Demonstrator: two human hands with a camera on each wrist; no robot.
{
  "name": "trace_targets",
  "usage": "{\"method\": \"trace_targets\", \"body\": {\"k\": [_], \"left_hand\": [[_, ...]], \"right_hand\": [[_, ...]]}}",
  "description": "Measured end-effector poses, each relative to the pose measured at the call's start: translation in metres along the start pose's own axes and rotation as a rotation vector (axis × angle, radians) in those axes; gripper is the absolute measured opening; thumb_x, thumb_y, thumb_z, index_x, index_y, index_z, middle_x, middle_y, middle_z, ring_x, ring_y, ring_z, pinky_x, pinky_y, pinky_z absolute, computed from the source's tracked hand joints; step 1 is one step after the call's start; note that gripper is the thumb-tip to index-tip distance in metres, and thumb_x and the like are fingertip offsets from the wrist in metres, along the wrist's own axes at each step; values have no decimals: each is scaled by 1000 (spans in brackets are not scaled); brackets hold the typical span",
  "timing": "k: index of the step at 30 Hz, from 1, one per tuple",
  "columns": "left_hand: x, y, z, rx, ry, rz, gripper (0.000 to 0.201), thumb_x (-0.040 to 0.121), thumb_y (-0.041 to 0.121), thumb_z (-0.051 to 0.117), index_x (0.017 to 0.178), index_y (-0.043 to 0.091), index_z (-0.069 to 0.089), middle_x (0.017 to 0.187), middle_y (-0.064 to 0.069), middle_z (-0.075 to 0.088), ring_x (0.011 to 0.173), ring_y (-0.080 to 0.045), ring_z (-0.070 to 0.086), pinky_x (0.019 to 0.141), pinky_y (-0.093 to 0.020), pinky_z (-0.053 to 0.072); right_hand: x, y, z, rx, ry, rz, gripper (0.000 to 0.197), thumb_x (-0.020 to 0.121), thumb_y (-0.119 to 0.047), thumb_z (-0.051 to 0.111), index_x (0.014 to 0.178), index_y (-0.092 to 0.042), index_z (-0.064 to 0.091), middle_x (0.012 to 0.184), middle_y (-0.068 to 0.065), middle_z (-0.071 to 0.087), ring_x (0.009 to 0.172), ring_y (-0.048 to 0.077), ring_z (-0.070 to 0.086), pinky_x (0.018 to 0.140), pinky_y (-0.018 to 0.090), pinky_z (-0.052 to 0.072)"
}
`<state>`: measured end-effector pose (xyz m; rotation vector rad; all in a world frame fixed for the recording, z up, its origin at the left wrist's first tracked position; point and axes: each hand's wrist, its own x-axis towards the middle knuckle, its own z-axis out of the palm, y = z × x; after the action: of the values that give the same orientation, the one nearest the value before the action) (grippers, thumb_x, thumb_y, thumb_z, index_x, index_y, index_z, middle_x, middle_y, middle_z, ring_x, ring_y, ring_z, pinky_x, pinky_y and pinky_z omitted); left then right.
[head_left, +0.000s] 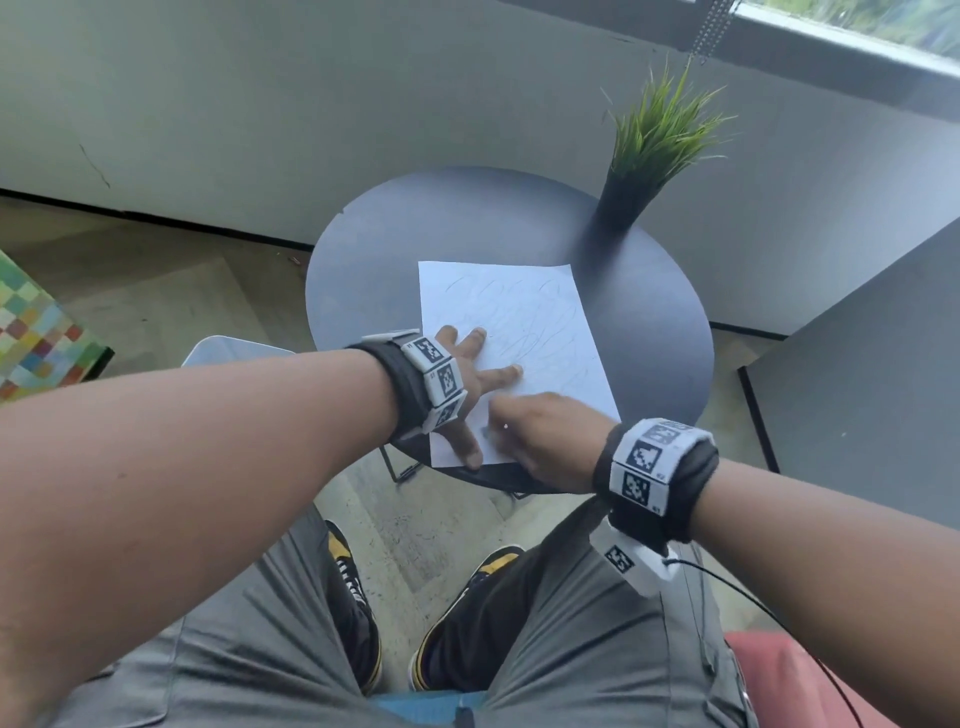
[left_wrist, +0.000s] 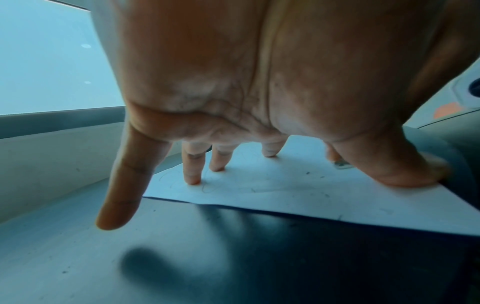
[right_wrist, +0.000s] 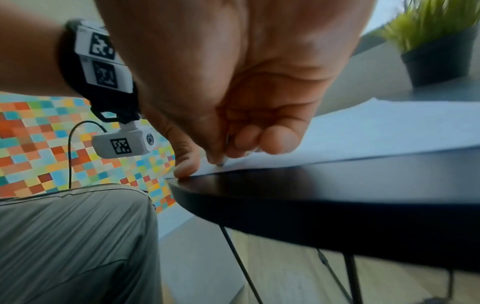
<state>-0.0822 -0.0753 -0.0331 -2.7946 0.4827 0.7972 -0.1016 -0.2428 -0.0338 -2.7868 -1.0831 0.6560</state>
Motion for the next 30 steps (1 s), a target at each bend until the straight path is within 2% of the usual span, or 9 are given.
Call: {"method": "trace_targets", "body": {"k": [2, 6, 11, 13, 16, 18, 21, 26, 30], "left_hand": [[0, 1, -1, -1, -14, -1, 123, 58, 83, 69, 147, 57, -12, 162, -13, -15, 145, -43, 6, 105, -68, 32], [1, 5, -5, 16, -24, -8, 122, 56, 85, 68, 143, 63, -14, 161, -14, -10, 142, -44, 15, 102, -66, 35], [6, 9, -10, 59, -43, -9, 125, 49, 87, 69, 137, 67, -18, 156, -17, -1, 134, -51, 27, 99, -65, 39], [7, 10, -12, 60, -59, -10, 125, 48, 88, 69, 135, 68, -19, 154, -17, 1, 131, -52, 30, 97, -64, 40], [8, 11, -12, 50, -59, -7, 124, 47, 88, 69, 132, 70, -19, 154, -16, 1, 130, -51, 33, 97, -64, 41], [9, 11, -12, 51, -55, -8, 124, 46, 88, 69, 132, 70, -19, 156, -16, -2, 132, -51, 30, 98, -65, 39], [8, 11, -12, 60, -52, -7, 124, 48, 87, 70, 134, 69, -18, 155, -17, -2, 134, -51, 28, 99, -65, 39], [8, 13, -13, 64, -68, -24, 125, 48, 87, 70, 135, 69, -18, 153, -15, 0, 130, -52, 33, 97, -65, 40], [7, 13, -13, 68, -76, -26, 126, 49, 86, 70, 136, 67, -18, 154, -17, -4, 131, -54, 32, 97, -66, 40]], "right_hand": [[0, 15, -4, 3, 15, 54, 23, 99, -33, 41, 111, -14, 49, 109, 13, 63, 98, 34, 58, 78, 37, 44], [4, 58, -17, 28, 157, 398, 22, 98, -33, 41, 105, -13, 47, 106, 18, 63, 92, 36, 56, 79, 40, 48], [-15, 15, 9, 63, 52, 25, 19, 100, -37, 41, 104, -19, 46, 102, 8, 62, 93, 33, 57, 75, 38, 45], [-12, 27, 4, 59, 66, 103, 19, 99, -37, 43, 104, -20, 48, 104, 8, 63, 95, 32, 57, 80, 41, 48], [-3, 56, -9, 65, 183, 390, 21, 98, -35, 41, 102, -14, 46, 104, 14, 62, 88, 34, 55, 78, 41, 49], [-5, 45, -4, 30, 190, 298, 15, 98, -30, 39, 99, -15, 41, 103, 14, 62, 82, 31, 51, 71, 37, 43], [-15, 17, 13, 18, 57, 24, 14, 99, -30, 42, 103, -17, 45, 101, 9, 61, 87, 31, 54, 71, 36, 42], [-4, 47, -8, 6, 169, 348, 17, 98, -31, 40, 100, -14, 42, 103, 14, 61, 87, 33, 54, 74, 38, 46], [-15, 9, 12, -5, 36, 10, 13, 99, -31, 41, 100, -18, 43, 99, 6, 60, 87, 30, 55, 71, 36, 42]]}}
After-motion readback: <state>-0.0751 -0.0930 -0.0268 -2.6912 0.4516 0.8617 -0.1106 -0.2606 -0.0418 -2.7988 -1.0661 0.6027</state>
